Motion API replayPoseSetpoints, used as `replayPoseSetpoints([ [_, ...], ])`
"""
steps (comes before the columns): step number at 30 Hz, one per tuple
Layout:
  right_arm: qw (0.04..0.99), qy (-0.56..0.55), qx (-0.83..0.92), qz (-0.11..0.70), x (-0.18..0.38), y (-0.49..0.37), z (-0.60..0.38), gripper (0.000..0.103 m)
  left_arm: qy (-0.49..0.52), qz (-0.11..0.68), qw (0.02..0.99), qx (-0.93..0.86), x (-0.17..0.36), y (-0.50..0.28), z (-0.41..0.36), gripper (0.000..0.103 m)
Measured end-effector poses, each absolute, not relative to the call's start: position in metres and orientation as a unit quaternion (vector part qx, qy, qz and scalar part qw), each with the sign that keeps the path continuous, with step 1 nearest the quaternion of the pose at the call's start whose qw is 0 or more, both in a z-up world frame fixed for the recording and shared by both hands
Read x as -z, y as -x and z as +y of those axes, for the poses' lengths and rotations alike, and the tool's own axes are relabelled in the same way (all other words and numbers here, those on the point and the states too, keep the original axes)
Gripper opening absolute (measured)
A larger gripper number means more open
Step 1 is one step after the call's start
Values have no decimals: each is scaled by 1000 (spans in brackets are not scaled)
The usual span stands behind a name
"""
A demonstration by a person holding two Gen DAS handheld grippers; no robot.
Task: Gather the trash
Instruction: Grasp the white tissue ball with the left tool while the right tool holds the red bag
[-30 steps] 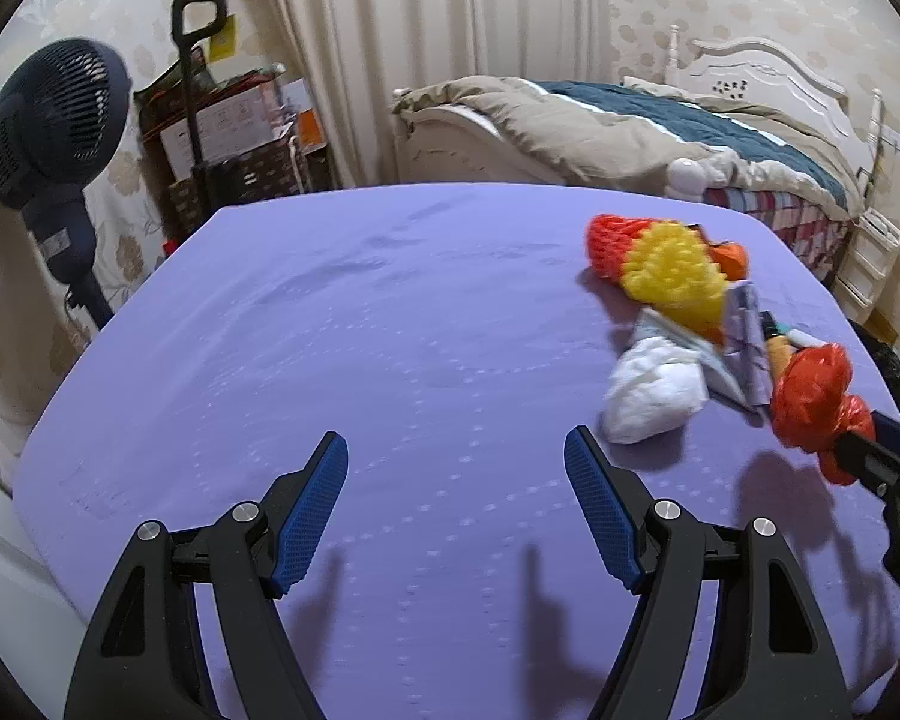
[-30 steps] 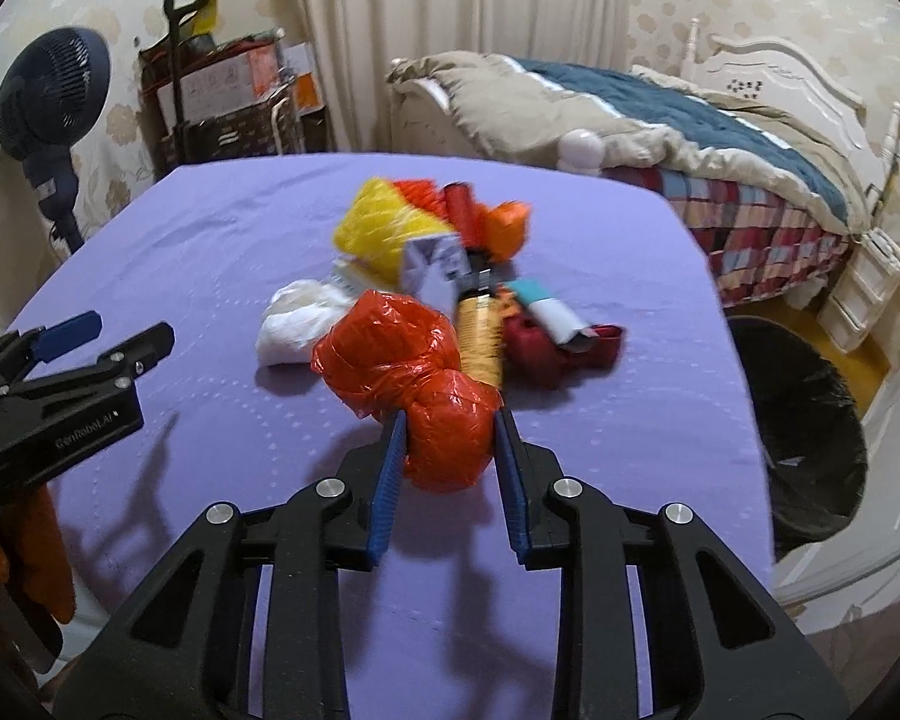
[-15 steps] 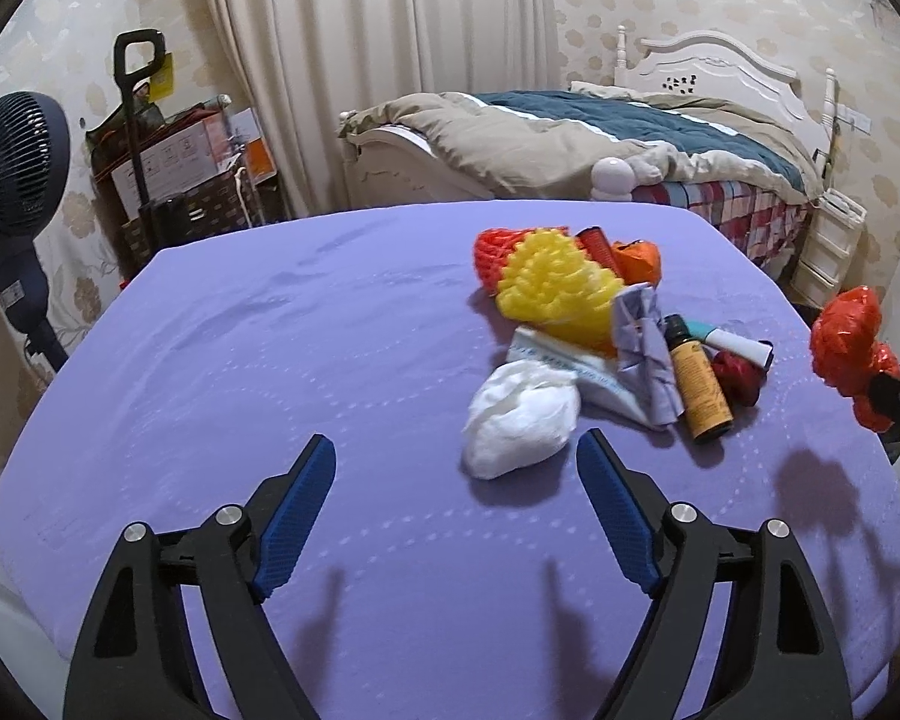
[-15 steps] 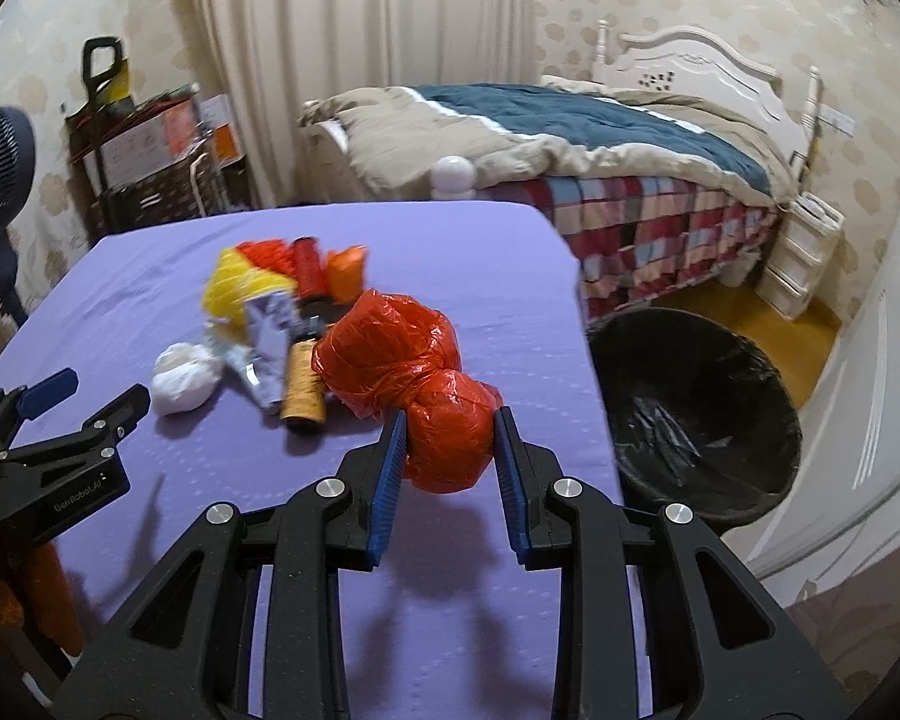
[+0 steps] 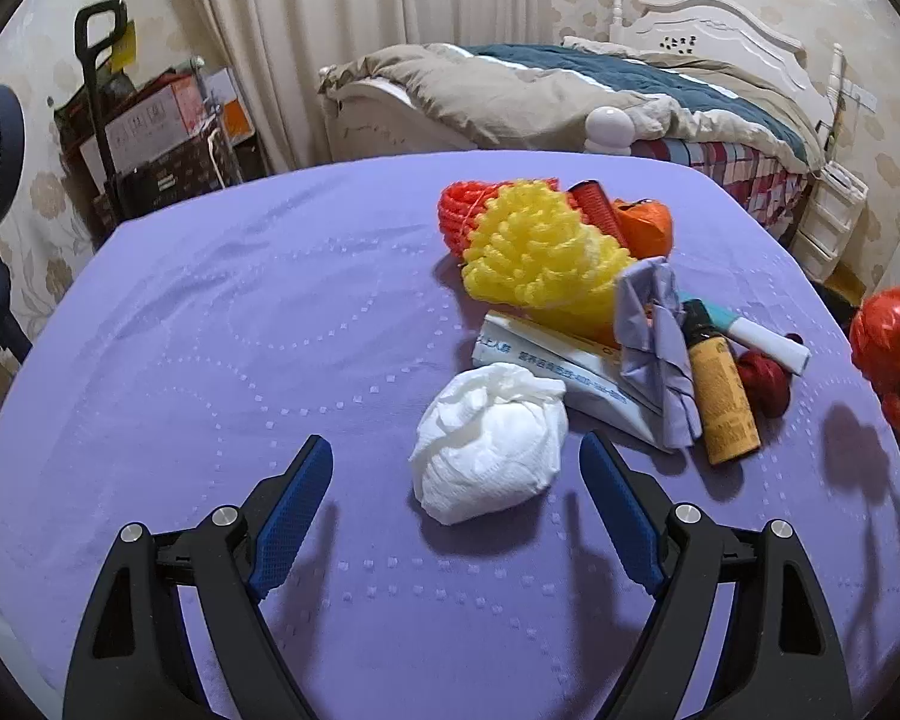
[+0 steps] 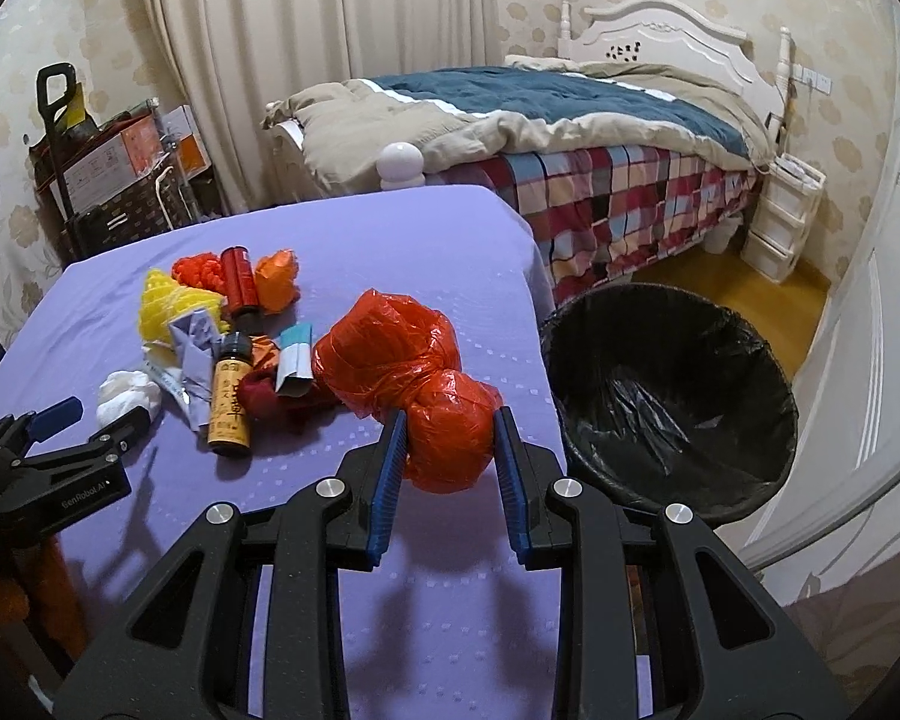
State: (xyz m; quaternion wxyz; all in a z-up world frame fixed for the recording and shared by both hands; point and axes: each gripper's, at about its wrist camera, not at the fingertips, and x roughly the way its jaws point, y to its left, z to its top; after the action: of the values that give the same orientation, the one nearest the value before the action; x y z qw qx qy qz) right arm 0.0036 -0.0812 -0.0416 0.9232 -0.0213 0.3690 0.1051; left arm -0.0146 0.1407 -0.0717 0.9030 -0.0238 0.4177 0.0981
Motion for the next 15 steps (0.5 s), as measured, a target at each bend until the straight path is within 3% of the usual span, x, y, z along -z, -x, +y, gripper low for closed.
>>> replayPoseSetpoints([
  [2, 922, 19, -105, 371, 43, -5, -83, 29, 29, 424, 900, -92, 73, 12, 143, 68],
  [3, 922, 18, -105, 372, 43, -6, -83, 29, 32, 428, 899, -86, 74, 11, 143, 67],
  [8, 921, 12, -104, 376, 44, -9, -86, 29, 15, 419, 906, -63, 74, 14, 134, 44],
  [15, 921, 9, -105, 375, 45, -9, -88, 29, 15, 402, 913, -64, 65, 22, 133, 41],
])
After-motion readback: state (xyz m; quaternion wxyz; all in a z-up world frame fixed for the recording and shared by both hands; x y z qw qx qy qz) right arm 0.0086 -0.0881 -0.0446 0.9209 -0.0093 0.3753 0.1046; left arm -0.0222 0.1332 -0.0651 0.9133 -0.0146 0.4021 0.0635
